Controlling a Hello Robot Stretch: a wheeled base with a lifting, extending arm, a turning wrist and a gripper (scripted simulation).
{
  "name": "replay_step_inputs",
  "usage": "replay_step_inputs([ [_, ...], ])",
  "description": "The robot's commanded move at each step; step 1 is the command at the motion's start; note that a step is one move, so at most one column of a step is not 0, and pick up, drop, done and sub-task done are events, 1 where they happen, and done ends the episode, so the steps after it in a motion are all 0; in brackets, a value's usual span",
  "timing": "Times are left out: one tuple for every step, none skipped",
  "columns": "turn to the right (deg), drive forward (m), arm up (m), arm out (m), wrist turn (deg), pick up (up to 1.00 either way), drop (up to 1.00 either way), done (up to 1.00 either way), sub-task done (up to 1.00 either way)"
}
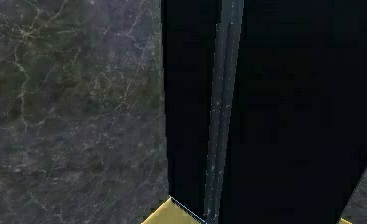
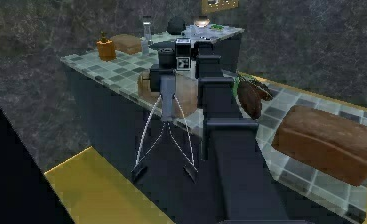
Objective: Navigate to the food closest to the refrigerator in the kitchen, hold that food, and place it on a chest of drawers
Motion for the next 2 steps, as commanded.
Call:
replay_step_inputs([
  [0.0,0.0,0.0,0.0,45.0,0.0,0.0,0.0,0.0],
  [0.0,0.0,0.0,0.0,45.0,0.0,0.0,0.0,0.0],
])
